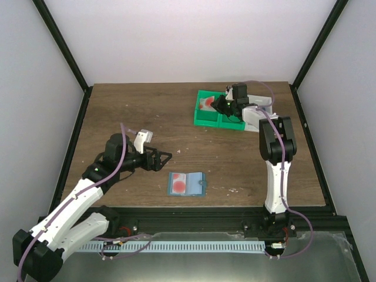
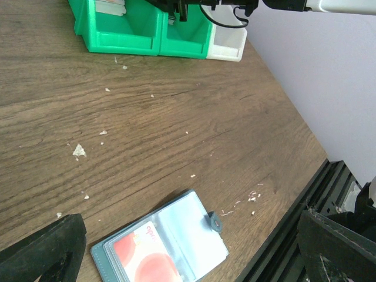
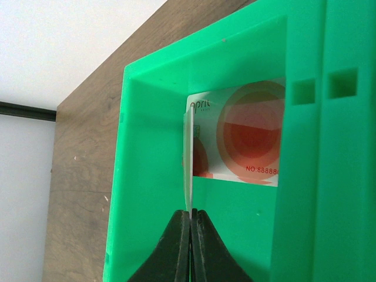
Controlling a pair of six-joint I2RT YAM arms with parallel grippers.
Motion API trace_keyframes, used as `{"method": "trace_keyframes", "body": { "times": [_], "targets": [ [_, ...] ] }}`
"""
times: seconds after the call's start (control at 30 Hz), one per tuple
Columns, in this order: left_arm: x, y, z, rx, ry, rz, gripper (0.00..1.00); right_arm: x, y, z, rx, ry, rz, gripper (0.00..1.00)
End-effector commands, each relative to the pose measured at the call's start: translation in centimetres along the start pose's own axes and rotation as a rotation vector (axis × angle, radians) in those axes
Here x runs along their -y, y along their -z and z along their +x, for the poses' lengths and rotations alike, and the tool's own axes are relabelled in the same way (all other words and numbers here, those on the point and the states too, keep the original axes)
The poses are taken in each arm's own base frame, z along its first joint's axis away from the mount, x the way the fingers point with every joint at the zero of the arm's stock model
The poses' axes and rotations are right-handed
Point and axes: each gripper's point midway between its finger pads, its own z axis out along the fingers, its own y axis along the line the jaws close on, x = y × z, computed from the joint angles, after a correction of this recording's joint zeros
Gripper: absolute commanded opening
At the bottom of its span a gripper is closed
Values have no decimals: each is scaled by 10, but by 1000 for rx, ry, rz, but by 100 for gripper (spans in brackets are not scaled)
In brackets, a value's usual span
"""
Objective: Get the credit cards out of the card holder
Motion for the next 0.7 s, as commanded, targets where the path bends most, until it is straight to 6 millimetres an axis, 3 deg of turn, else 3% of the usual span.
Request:
{"method": "trace_keyframes", "body": {
  "times": [0.0,0.33,0.67],
  "targets": [
    [3,0,1,3,-19,12,100,-2,-5,-12,20,-8,-22,0],
    [7,2,1,7,-28,19,100,-1,-10,-23,35,-14,7,1],
    [7,2,1,7,-30,20,100,-6,-8,-29,33,-22,16,20]
  ]
}}
